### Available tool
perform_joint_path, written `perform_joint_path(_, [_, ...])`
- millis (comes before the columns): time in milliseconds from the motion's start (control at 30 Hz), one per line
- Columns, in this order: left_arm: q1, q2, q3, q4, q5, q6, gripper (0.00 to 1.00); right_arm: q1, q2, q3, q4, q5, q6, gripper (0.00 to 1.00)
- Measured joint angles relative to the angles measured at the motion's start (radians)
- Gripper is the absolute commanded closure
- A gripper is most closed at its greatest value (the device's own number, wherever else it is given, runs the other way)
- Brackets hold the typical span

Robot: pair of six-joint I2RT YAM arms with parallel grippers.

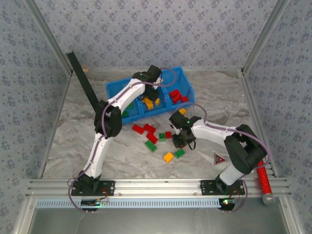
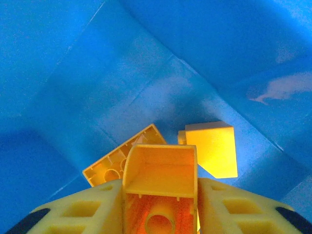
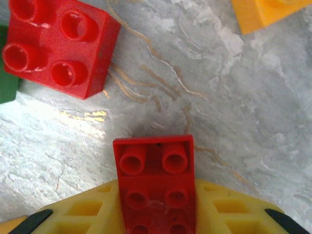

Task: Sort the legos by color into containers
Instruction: Place the lego in the container.

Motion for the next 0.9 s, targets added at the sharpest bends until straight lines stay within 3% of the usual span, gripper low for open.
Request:
perform_joint_path(267, [0.004, -0.025, -0.005, 0.008, 0.036, -0.004, 0.46, -0.053, -0.127, 0.053, -0.066, -0.001, 0.027, 0.65])
perform_joint_path(500, [0.004, -0.147, -0.056, 0.039, 0.067, -0.002, 0.41, -0.181, -0.158, 0.177, -0.077, -0.001, 0.020, 0.66])
perform_joint_path(700, [0.004, -0.297, -0.088, 0.058, 0.085, 0.004, 0.40, -0.271, -0.082, 0.369, -0.069, 0.000, -0.022, 0.65])
perform_joint_path(900, [0.002, -0.445, -0.154, 0.060, 0.084, -0.052, 0.41, -0.290, 0.089, 0.604, -0.051, 0.018, -0.089, 0.66])
